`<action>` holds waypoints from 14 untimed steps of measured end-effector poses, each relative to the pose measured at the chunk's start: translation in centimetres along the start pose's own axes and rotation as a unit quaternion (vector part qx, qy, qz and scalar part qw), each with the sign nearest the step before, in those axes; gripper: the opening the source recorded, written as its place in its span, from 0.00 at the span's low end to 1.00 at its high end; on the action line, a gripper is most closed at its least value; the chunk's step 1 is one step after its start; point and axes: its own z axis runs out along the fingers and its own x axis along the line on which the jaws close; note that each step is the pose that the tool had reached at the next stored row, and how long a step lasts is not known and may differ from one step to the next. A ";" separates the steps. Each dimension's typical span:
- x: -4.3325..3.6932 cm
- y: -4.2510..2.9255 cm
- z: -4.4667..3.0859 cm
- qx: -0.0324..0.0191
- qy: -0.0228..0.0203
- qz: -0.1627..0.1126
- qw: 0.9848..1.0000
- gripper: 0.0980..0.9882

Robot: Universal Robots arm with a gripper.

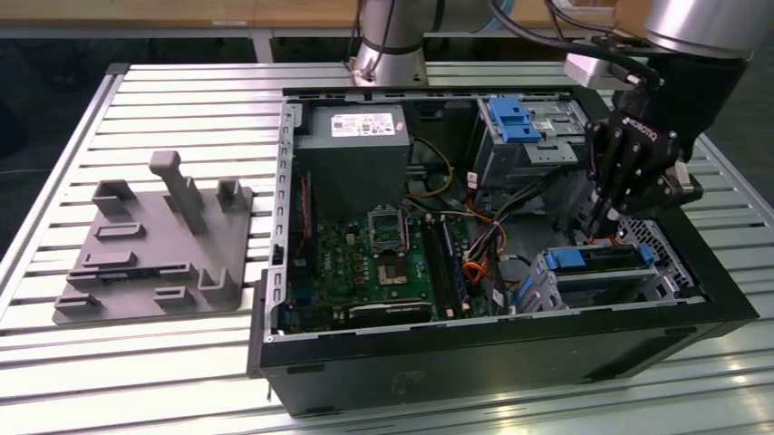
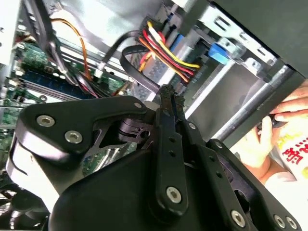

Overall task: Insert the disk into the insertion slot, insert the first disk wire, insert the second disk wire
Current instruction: 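Insert the second disk wire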

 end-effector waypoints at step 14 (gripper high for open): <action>2.46 0.00 0.58 0.000 -0.069 -0.003 0.998 0.05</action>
